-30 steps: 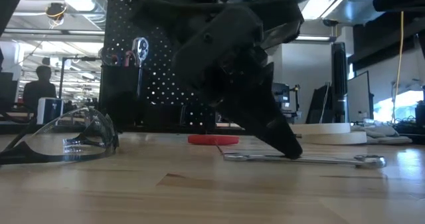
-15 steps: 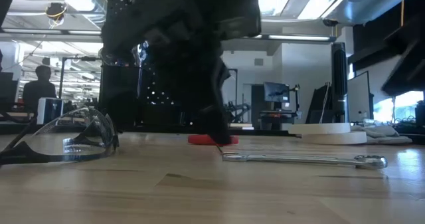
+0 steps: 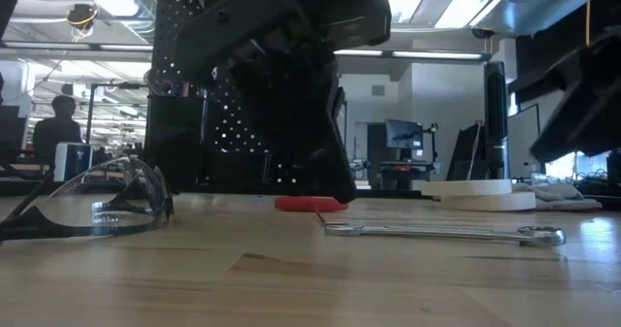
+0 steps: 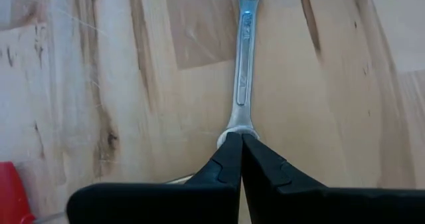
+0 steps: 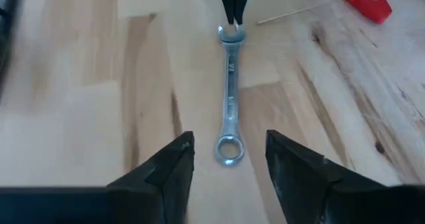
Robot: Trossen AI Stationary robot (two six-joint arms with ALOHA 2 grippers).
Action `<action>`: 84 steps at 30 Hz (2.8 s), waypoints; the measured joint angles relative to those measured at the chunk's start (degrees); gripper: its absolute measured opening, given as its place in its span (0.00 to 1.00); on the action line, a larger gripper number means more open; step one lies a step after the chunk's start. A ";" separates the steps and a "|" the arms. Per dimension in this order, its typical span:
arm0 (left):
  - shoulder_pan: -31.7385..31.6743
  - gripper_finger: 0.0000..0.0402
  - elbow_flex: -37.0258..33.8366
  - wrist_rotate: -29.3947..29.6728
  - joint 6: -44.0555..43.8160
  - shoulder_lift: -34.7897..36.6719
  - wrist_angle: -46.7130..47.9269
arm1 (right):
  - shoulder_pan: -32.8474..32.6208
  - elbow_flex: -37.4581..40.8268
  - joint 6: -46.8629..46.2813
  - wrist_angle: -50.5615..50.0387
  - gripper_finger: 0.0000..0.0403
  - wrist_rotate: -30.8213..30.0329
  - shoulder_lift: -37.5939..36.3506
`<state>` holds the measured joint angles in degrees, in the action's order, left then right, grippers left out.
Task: Hang tools onto peg board
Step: Put the wrench into the left pegboard organizer bin
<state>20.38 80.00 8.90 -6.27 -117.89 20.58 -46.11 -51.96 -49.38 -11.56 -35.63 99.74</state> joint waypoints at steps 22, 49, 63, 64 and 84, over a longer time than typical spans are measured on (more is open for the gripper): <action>5.88 0.00 0.03 7.39 -8.58 0.02 7.51 | 0.02 -0.14 -1.21 5.91 0.02 -2.45 9.63; 8.55 0.42 0.58 18.81 1.16 0.00 2.28 | 0.02 -0.05 -1.21 5.41 0.01 -1.74 10.67; 9.66 0.42 0.55 31.10 16.06 -6.99 -6.58 | 0.02 0.04 -1.17 5.38 0.01 -2.17 10.73; 9.42 0.42 0.57 30.99 16.15 -7.15 -6.70 | 0.02 0.04 -1.16 5.39 0.01 -2.17 10.73; 7.98 0.02 0.45 29.18 13.91 -7.69 -6.50 | 0.06 0.28 -0.84 5.01 0.01 -3.54 10.87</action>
<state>28.36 80.44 38.07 7.64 -125.58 14.09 -46.05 -51.68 -50.22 -6.55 -39.17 110.61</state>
